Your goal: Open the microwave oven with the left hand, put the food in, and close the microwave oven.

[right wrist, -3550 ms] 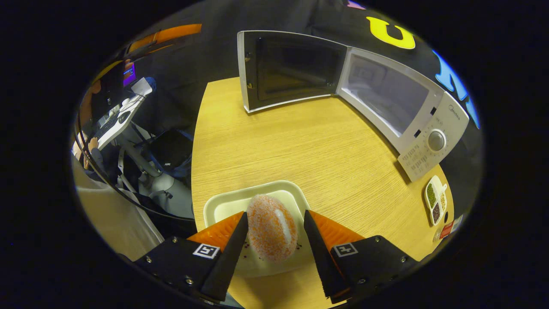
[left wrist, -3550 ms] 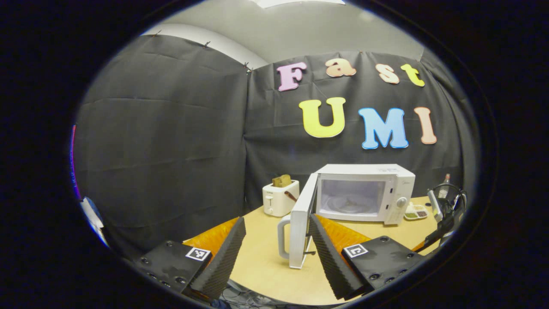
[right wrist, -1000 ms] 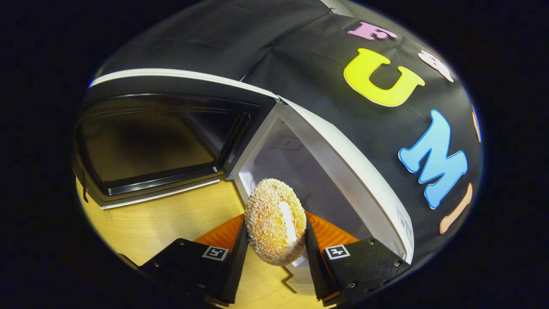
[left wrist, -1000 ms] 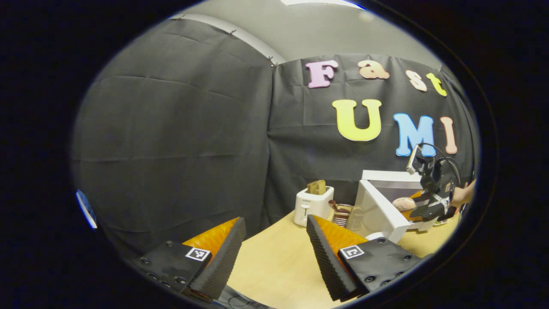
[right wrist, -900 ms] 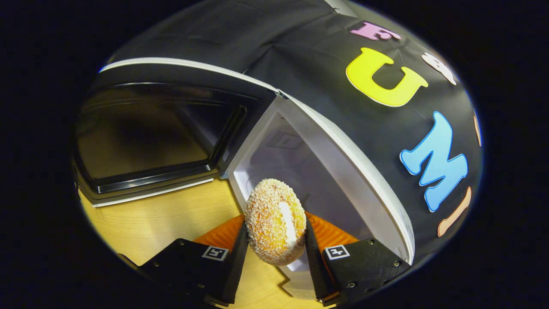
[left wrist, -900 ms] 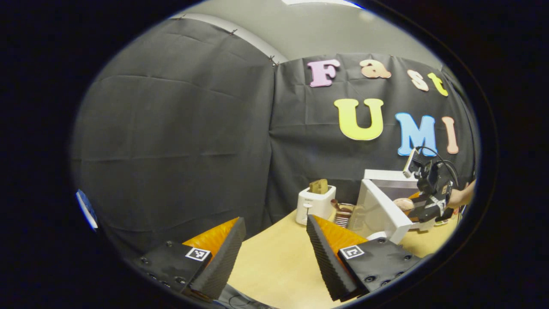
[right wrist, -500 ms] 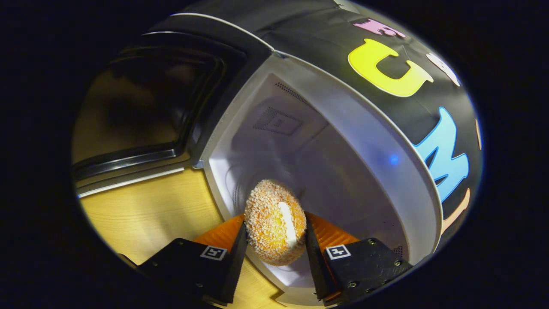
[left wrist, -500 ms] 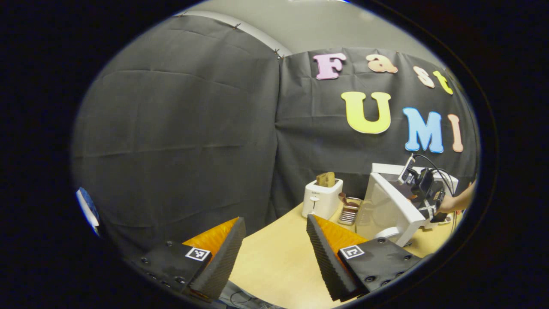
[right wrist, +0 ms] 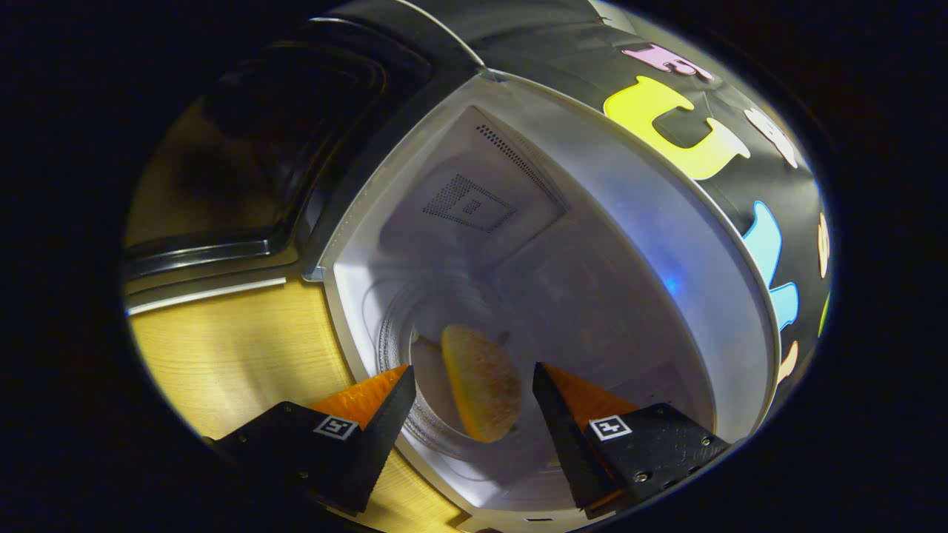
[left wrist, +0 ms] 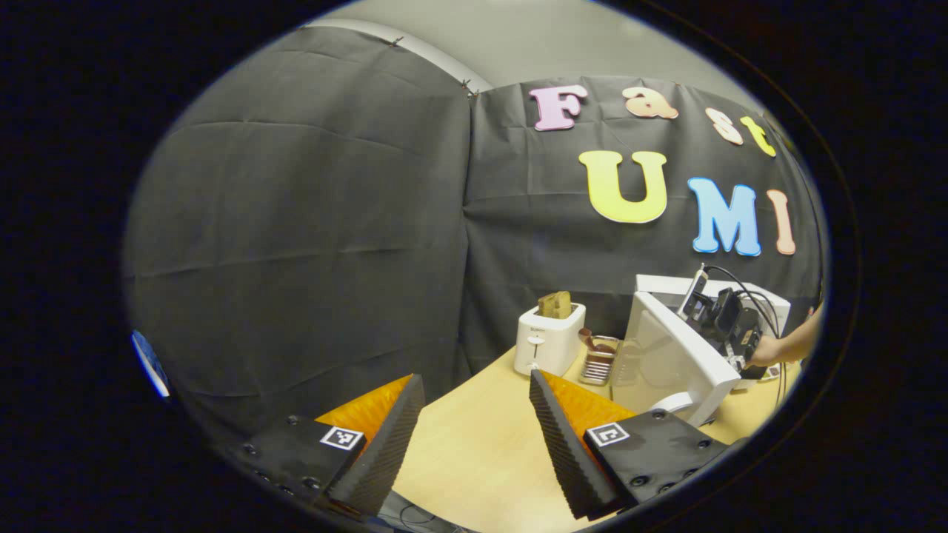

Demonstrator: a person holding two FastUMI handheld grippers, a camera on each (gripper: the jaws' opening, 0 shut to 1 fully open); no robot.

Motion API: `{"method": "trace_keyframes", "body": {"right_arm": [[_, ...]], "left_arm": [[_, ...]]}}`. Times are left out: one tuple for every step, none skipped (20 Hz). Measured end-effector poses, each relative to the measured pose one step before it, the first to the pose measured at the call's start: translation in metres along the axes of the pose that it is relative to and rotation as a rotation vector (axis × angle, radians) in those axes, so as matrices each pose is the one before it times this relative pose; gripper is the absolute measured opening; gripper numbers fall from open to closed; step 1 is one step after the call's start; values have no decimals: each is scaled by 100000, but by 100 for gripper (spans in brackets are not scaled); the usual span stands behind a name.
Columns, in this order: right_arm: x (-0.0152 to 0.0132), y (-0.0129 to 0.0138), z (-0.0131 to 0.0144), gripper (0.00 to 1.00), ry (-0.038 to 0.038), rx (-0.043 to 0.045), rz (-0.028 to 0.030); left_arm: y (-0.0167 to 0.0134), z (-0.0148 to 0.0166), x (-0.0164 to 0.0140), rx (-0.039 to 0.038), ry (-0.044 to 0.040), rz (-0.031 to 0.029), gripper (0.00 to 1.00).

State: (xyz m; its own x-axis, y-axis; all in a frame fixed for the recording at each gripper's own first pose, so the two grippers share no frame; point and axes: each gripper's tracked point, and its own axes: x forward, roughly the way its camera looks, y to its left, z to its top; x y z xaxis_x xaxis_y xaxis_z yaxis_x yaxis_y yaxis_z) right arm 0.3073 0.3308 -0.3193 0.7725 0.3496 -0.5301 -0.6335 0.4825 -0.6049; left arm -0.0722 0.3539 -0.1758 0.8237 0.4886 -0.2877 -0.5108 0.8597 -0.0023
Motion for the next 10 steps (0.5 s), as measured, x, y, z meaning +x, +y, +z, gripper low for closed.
{"method": "trace_keyframes", "body": {"right_arm": [[-597,-197,123,98,-232,1054,-541],[-791,-310,193,98,-509,1406,-599],[-831,-84,136,98,-529,2043,-232],[-915,44,165,98,-540,2325,-95],[-1035,-172,184,98,-940,2047,-304],[-993,-282,344,98,-1149,1888,-555],[-1258,-347,427,98,-1340,1783,-733],[-954,-289,440,98,-1441,1746,-486],[-1266,-520,459,98,-1322,1612,-895],[-1176,-581,403,98,-1332,1869,-1432]], "left_arm": [[-339,-75,191,301,-113,-1217,94],[-378,-261,155,932,181,-1201,94],[-447,-118,178,1250,37,-1427,94],[-485,-294,159,1202,68,-1528,94],[-433,-177,188,798,23,-1746,94],[-470,-101,143,636,195,-1789,94],[-519,-49,206,477,-93,-1753,94],[-509,-114,230,381,-148,-1939,94],[-606,-127,252,259,34,-1853,94],[-620,-249,228,247,80,-1955,95]]}}
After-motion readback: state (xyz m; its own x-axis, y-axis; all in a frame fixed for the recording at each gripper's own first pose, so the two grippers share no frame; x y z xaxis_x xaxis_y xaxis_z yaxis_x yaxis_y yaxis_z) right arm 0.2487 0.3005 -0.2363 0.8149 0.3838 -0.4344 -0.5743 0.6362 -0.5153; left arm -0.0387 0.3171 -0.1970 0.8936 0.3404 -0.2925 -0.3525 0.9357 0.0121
